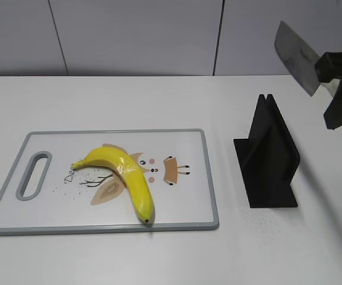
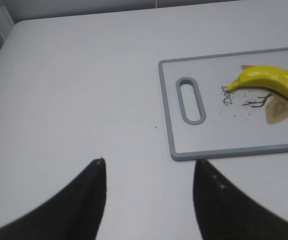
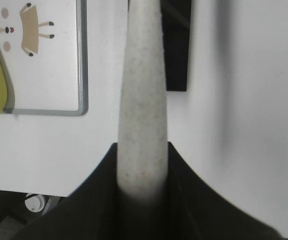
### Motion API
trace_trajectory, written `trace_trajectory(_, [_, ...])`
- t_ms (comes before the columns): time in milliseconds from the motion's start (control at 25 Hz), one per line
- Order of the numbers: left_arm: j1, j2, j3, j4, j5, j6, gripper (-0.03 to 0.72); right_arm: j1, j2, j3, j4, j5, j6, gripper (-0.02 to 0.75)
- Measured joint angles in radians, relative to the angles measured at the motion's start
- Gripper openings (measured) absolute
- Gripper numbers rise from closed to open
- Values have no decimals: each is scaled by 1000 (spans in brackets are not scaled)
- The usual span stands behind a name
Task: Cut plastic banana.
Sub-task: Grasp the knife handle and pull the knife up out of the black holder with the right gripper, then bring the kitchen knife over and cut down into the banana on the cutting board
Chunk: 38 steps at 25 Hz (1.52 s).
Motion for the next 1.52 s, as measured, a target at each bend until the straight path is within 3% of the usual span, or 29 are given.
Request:
trace_trajectory(240, [0,12,-28,5,-47,0,535,0,-35,-32,-39,10,-72,160])
trace_trajectory(480, [-2,189,-94,7,-153,2,535,0,57,-261,-39,114,-174,160])
trace_trajectory(680, [-27,353,-182,-25,-277,77,535,0,155,-465,-34,123,-431,160])
trace_trajectory(880, [-103,532,-314,-66,-307,194,535,22,235,-534,26,124,-658,160])
trace_trajectory(1200, [-257,880,-589,-116,-225,464,535,169,356,-537,7,126,-1103,160])
trace_trajectory(1520, [-469,1202,-770,-134,-72,730,541,179,467,-550,39,126,-1334,160])
